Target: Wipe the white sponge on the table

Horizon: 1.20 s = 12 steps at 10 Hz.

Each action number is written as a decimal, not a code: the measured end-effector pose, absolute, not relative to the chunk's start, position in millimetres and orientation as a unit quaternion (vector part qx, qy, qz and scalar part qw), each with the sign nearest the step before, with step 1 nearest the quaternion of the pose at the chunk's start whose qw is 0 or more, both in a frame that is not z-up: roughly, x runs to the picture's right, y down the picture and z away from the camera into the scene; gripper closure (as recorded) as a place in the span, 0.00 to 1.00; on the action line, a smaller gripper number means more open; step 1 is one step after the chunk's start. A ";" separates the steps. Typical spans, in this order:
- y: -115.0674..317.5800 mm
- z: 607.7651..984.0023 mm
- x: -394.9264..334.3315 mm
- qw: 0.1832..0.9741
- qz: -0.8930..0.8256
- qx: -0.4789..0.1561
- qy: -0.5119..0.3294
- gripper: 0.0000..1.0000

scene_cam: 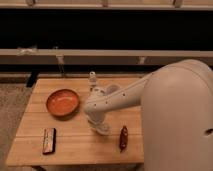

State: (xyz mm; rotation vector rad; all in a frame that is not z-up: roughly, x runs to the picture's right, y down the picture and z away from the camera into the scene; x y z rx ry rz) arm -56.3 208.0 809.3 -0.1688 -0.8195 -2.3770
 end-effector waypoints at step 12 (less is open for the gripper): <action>212.7 802.8 -154.7 0.198 -0.927 -0.033 -0.316 0.86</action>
